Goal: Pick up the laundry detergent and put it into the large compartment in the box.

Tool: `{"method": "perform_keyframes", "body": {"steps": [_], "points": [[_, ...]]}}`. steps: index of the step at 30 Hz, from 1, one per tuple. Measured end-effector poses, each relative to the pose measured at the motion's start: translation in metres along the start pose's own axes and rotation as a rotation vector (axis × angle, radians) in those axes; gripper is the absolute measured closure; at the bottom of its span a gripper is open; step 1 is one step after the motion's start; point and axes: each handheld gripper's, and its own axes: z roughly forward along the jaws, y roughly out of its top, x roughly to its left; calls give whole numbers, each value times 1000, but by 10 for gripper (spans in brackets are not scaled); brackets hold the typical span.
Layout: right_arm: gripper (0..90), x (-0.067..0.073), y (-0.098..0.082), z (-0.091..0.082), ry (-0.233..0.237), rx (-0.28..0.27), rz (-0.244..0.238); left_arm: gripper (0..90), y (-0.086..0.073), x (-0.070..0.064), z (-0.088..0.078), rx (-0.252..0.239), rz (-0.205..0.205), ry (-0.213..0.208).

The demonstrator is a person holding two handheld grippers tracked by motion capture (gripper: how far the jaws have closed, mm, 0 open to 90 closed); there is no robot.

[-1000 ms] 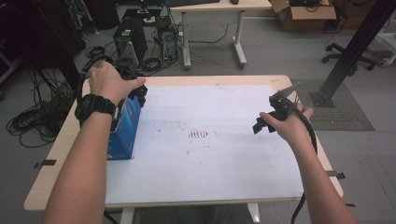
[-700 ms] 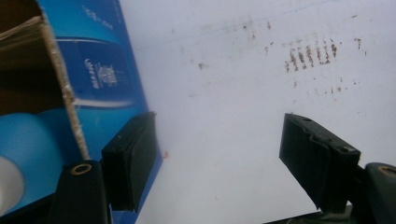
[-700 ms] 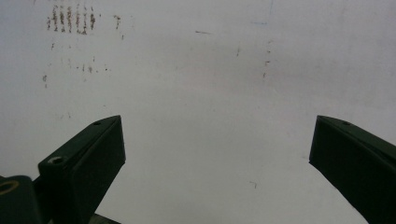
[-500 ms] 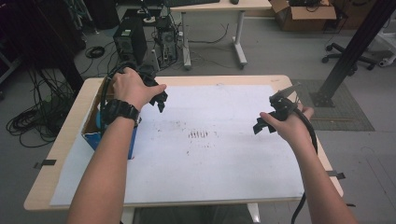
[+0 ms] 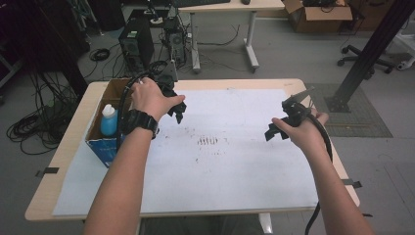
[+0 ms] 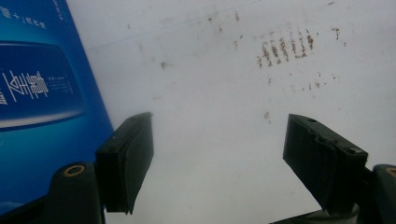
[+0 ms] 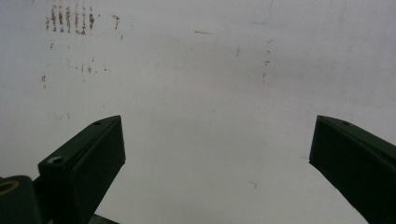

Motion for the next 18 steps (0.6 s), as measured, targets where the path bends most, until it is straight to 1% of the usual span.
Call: {"method": "perform_keyframes", "body": {"steps": [5, 8, 14, 18], "points": [[35, 1, 0, 0, 2, 2, -1, 225, 0, -1, 3, 0, -3, -11], [35, 1, 0, 1, 2, 2, -1, 199, 0, -3, 4, -2, 4, -18], [35, 0, -1, 1, 2, 3, 1, 173, 0, -5, 5, -7, 10, -18], [35, -1, -1, 1, 2, 3, 0, 160, 0, -6, 6, -1, 13, -15]]}}
